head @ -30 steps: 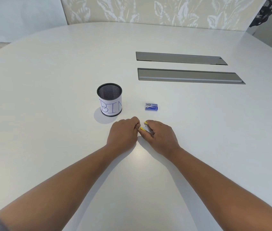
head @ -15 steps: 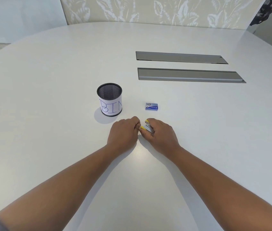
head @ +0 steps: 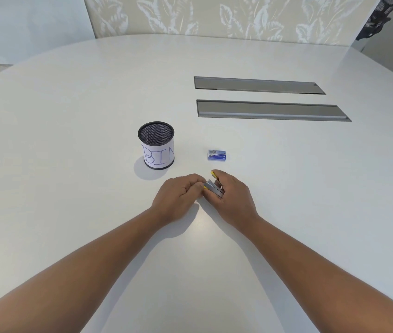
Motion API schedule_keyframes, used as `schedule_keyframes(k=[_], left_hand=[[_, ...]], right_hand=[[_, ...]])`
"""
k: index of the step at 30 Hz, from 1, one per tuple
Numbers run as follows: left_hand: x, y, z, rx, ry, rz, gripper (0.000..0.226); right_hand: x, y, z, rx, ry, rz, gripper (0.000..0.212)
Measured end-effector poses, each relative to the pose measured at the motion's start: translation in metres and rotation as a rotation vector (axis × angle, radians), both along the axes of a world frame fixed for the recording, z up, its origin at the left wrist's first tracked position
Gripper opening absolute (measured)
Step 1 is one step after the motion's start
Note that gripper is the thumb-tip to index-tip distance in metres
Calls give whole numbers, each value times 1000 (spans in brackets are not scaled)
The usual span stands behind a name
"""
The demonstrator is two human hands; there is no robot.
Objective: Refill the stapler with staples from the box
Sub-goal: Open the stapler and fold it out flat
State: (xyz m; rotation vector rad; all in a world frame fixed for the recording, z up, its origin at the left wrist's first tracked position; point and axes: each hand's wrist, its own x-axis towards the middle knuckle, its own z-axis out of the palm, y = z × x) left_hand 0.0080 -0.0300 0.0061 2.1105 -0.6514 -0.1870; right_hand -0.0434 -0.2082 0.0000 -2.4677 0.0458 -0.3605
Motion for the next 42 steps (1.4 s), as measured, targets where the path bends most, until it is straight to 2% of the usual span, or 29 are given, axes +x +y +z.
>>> schedule_keyframes(k=[4, 7, 12, 16, 22, 27, 31, 35, 39, 42], left_hand=[[0, 0, -1, 47, -27, 1, 34], [1, 0, 0, 61, -16, -11, 29], [1, 0, 1, 35, 34, -9, 25], [2, 1, 2, -157, 169, 5, 23], [6, -2, 11, -371, 391, 58, 17], [2, -8, 21, -485, 513, 106, 18], [3, -8, 22, -542, 532, 126, 15], [5, -7, 19, -589, 512, 163, 13], [3, -10, 16, -612, 471, 234, 24], [-2, -19, 15, -646, 444, 251, 23]], right_hand=[[-2, -1, -1, -75, -21, 25, 44], [-2, -1, -1, -81, -13, 49, 38], [-2, -1, 1, -35, -1, 60, 44], [-2, 0, 8, 301, 62, 76, 44], [-1, -1, 16, 871, 160, 113, 28], [-1, -5, 21, 1018, 194, 96, 29], [1, -5, 22, 1056, 205, 68, 23], [0, -4, 20, 1000, 200, 91, 15], [-3, -6, 22, 971, 242, 207, 29], [-6, -5, 20, 853, 238, 228, 36]])
